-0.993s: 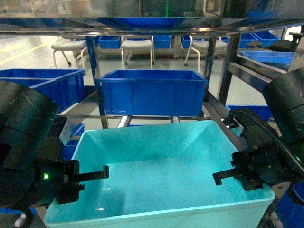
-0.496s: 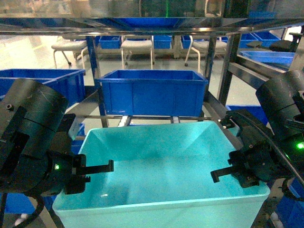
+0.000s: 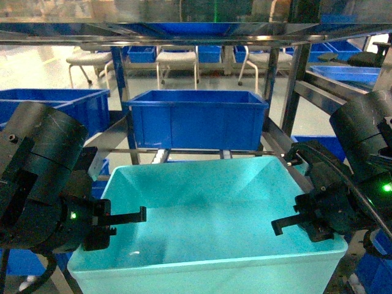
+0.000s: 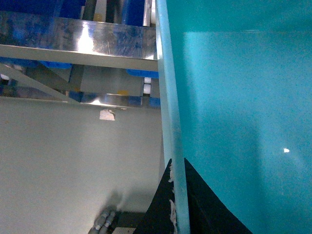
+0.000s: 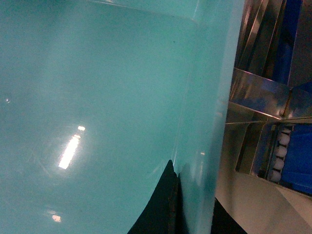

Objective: Organize blue bins on left shelf correctly

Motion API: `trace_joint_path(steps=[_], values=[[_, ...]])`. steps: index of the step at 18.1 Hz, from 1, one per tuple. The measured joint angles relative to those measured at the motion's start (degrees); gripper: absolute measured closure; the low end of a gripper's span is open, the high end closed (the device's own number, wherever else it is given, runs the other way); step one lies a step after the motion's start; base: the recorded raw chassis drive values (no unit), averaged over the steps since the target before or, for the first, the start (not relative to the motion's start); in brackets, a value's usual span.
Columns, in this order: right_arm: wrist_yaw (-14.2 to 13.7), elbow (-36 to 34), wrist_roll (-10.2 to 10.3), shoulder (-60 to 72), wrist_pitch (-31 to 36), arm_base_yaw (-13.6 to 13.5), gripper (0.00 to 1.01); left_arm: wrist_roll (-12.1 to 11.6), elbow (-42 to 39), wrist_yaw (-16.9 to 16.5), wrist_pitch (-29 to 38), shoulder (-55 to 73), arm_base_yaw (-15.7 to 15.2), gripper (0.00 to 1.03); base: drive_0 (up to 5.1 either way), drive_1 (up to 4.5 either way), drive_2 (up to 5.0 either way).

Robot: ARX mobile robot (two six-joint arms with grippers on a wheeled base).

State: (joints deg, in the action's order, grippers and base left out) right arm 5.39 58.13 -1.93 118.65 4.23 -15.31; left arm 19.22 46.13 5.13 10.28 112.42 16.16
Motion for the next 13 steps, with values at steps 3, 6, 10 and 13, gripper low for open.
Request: trace_joint_path(steps=[3, 6, 10, 13], values=[[0.0, 0.0, 0.0, 0.0, 0.0, 0.0, 0.99, 0.0, 0.0, 0.0, 0.0, 0.0, 0.0, 1.01, 0.0, 0.00, 0.0], [0.0, 0.0, 0.0, 0.0, 0.0, 0.0, 0.99, 0.0, 0.0, 0.0, -0.1, 0.0, 0.0, 1.01, 0.0, 0.00, 0.0], [0.1, 0.5, 0.0, 0.3, -1.0, 0.0, 0.99, 0.0, 2.4, 0.1, -1.0, 2.0, 0.0, 1.01, 0.0, 0.00, 0.0], [0.1, 2.4, -0.1, 1.3, -1.8, 0.0, 0.99, 0.0, 3.7, 0.0, -1.6, 3.3, -0.6, 1.01, 0.0, 0.00, 0.0]])
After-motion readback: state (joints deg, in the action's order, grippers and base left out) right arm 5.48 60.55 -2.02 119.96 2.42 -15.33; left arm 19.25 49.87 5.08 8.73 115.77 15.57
